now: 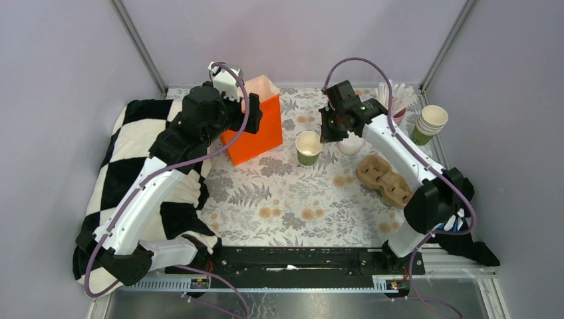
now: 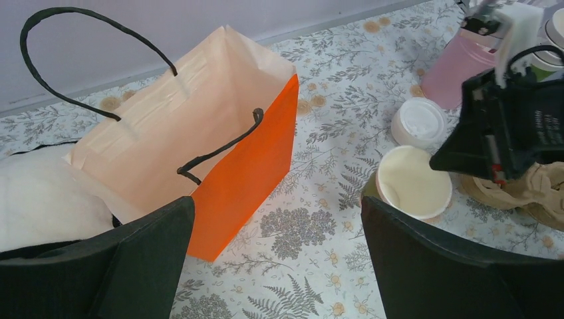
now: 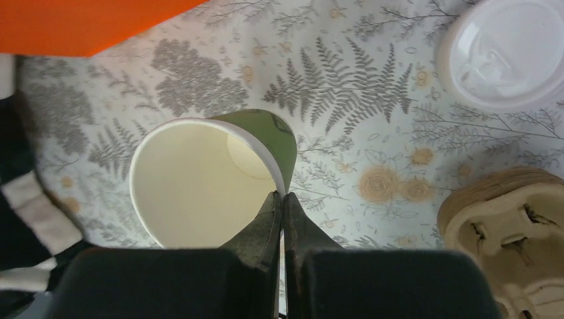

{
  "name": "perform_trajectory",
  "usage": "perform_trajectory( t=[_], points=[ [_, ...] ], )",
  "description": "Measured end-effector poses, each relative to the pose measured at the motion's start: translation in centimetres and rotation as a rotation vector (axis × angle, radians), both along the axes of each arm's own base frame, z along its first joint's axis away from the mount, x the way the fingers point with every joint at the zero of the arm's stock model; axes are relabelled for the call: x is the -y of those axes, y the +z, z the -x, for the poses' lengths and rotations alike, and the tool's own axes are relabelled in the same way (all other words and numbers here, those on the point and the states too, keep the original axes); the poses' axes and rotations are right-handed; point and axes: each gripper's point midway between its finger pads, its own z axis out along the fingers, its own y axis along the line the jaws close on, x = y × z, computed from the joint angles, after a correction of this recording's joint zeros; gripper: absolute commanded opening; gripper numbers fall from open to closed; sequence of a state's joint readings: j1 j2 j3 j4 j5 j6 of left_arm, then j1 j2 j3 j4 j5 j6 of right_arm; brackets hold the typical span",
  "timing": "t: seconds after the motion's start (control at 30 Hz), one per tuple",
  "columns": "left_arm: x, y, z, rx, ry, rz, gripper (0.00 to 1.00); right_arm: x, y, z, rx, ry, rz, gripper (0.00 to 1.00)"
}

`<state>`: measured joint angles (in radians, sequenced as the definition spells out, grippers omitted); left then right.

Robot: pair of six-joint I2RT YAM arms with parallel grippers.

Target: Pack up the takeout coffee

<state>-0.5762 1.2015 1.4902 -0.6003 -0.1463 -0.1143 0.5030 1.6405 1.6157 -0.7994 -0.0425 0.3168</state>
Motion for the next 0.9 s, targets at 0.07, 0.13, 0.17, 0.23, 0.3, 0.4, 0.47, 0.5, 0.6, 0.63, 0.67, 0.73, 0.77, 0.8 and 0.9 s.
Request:
perform_trajectory(
  t=[0.07,0.13,0.17,0.23,0.3,0.4,0.47,0.5,0.6,0.63,0.67,0.73,0.77,0.8,0.9],
  points=[
    [0.0,0.2,0.0,0.002,0.003,0.006,0.99,0.5,-1.6,-0.2,-0.031,-0.021,0.035,0.00],
    [0.0,0.3,0.0,0.002,0.003,0.011,0.99,0.6,-1.8,-1.5,-0.025,-0.041,0.048,0.00],
    [0.0,0.5,0.0,0.002,0.003,0.013,0.99,0.6,-1.6,-2.7,-0.012,-0.055,0.055,0.00],
    [0.2,0.8,-0.1,0.006,0.001,0.017,0.99,0.6,-1.4,-5.0,0.021,-0.084,0.066,0.00],
    [0.3,1.1,-0.2,0.009,0.000,0.018,0.99,1.0,-1.9,-6.6,0.032,-0.110,0.080,0.00],
    [0.4,1.2,-0.4,0.006,0.000,0.016,0.99,2.4,-3.5,-7.6,0.004,-0.148,0.092,0.00],
    [0.4,1.1,-0.4,-0.004,0.000,0.008,0.99,3.8,-4.7,-8.1,-0.019,-0.177,0.100,0.00],
    [0.4,1.0,-0.5,-0.007,0.000,0.006,0.99,4.3,-5.1,-8.4,-0.026,-0.188,0.104,0.00],
    [0.6,0.8,-0.8,-0.021,0.000,-0.005,0.99,5.3,-6.4,-9.2,-0.049,-0.210,0.118,0.00],
    [0.7,0.9,-0.9,-0.023,0.000,-0.007,0.99,5.3,-6.9,-9.3,-0.058,-0.211,0.124,0.00],
    [0.8,0.9,-1.1,-0.025,0.000,-0.009,0.99,5.3,-7.3,-9.3,-0.066,-0.210,0.128,0.00],
    [1.0,0.9,-1.5,-0.029,-0.001,-0.013,0.99,5.3,-8.3,-9.3,-0.086,-0.207,0.137,0.00],
    [1.1,0.8,-1.6,-0.032,-0.002,-0.019,0.99,5.2,-8.5,-9.3,-0.091,-0.206,0.140,0.00],
    [1.2,0.7,-1.7,-0.037,-0.004,-0.025,0.99,5.2,-8.7,-9.3,-0.095,-0.205,0.142,0.00],
    [1.4,0.3,-2.1,-0.049,-0.008,-0.043,0.99,5.2,-9.0,-9.3,-0.100,-0.203,0.145,0.01]
  ],
)
